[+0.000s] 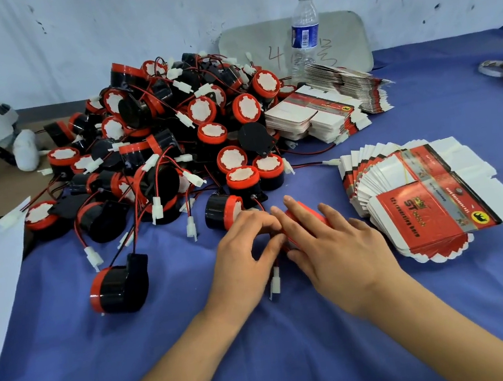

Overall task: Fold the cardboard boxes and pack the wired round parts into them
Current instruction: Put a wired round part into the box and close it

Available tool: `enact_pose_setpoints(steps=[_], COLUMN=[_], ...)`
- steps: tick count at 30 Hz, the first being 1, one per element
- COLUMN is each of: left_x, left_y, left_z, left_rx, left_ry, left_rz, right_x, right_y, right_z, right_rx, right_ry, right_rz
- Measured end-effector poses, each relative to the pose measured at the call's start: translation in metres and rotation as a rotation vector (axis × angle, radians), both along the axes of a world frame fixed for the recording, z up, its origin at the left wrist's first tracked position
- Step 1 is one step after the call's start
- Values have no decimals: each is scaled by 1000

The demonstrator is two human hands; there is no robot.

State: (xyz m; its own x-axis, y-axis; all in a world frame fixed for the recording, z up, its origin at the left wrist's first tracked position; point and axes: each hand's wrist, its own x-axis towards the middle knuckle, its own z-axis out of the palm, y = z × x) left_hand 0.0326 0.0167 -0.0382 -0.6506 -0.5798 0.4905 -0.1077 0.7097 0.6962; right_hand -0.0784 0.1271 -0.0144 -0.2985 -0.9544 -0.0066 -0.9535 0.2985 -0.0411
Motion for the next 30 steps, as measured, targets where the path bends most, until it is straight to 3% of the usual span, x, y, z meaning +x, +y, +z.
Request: enact_pose_setpoints(steps=[4, 7, 12, 16, 18, 25, 30], left_x=[1, 1, -1, -1, -1, -5, -3], left_y=[-1, -3, 1, -1, -2, -1, 2], left_z=[1, 1, -2, -5, -6, -11, -10], left_rx=[-35, -54, -113, -80, -87, -49, -23], left_ry=[-32, -23, -9, -5, 1, 20, 21], left_rz=[-8, 11, 14, 2, 10, -28, -5], right_x=[5, 8, 6, -4, -12, -20, -18], right_y=[-9, -11, 0, -9, -8, -3, -5], right_z=[2, -3, -22, -31, -31, -31, -27], right_rx=[93, 46, -584, -766, -755, -432, -586], right_ry=[77, 47, -116, -354, -407, -205, -211], right_rz=[-24, -39, 6, -35, -114, -101, -59])
